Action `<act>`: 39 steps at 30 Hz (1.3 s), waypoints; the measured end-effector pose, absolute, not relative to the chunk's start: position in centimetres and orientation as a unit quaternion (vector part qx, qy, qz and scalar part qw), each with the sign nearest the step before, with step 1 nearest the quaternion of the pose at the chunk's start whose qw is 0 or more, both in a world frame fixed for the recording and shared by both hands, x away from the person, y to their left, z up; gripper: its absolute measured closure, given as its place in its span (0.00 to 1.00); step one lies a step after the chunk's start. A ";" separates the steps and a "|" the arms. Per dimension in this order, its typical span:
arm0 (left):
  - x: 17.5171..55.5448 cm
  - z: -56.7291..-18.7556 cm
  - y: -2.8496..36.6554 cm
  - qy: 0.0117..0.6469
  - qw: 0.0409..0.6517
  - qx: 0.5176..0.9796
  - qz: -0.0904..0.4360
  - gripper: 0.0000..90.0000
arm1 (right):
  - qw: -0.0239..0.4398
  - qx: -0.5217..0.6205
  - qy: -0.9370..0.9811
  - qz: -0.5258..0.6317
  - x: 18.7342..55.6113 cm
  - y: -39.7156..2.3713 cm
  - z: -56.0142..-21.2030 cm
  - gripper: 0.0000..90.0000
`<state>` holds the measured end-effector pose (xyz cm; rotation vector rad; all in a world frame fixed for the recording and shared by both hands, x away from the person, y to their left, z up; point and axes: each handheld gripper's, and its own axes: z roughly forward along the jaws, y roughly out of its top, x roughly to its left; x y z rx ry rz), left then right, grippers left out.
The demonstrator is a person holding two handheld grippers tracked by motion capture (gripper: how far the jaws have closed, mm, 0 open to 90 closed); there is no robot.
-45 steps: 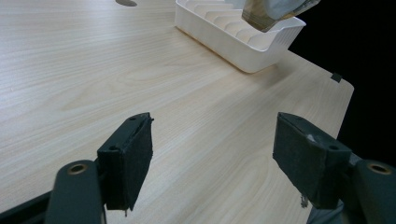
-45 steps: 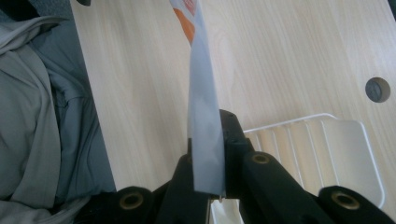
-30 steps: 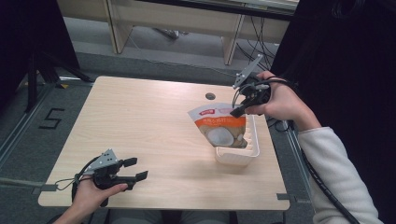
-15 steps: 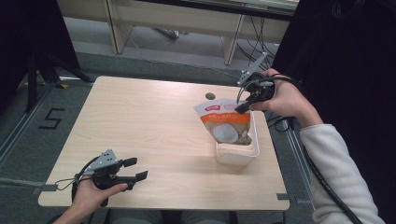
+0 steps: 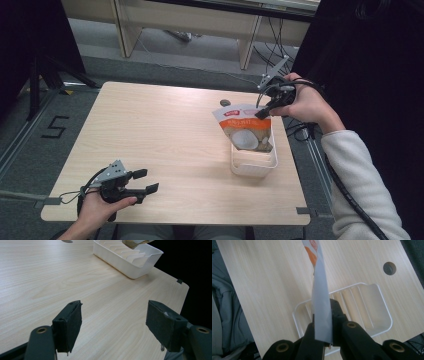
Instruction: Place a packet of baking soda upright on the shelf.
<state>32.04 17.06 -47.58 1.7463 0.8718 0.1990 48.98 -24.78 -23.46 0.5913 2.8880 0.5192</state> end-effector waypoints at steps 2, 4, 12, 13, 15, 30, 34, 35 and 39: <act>32.1 -47.6 17.1 0.368 0.557 0.740 0.084 0.31 | 0.075 0.194 0.962 0.174 49.2 -24.9 -23.5 1.00; 32.1 -47.6 17.1 0.369 0.556 0.739 0.084 0.31 | 0.071 0.192 0.963 0.173 49.3 -24.9 -23.6 1.00; 32.1 -47.6 17.0 0.368 0.557 0.740 0.084 0.31 | 0.068 0.200 0.963 0.167 49.8 -25.0 -23.9 1.00; 32.1 -47.6 17.0 0.369 0.557 0.739 0.083 0.31 | 0.070 0.204 0.962 0.168 49.9 -25.0 -24.0 1.00; 32.1 -47.6 17.0 0.369 0.557 0.740 0.083 0.31 | 0.071 0.206 0.962 0.168 50.0 -25.0 -24.1 1.00; 32.2 -47.6 17.0 0.357 0.557 0.745 0.087 0.31 | 0.073 0.197 0.964 0.160 50.7 -25.1 -24.6 1.00; 32.2 -47.6 17.1 0.357 0.557 0.745 0.088 0.31 | 0.073 0.188 0.967 0.158 50.8 -25.0 -24.8 1.00; 32.2 -47.6 17.0 0.357 0.557 0.745 0.088 0.31 | 0.075 0.187 0.967 0.158 50.8 -25.0 -24.8 1.00; 32.2 -47.6 17.0 0.356 0.558 0.744 0.088 0.31 | 0.077 0.185 0.967 0.155 50.8 -25.0 -25.0 1.00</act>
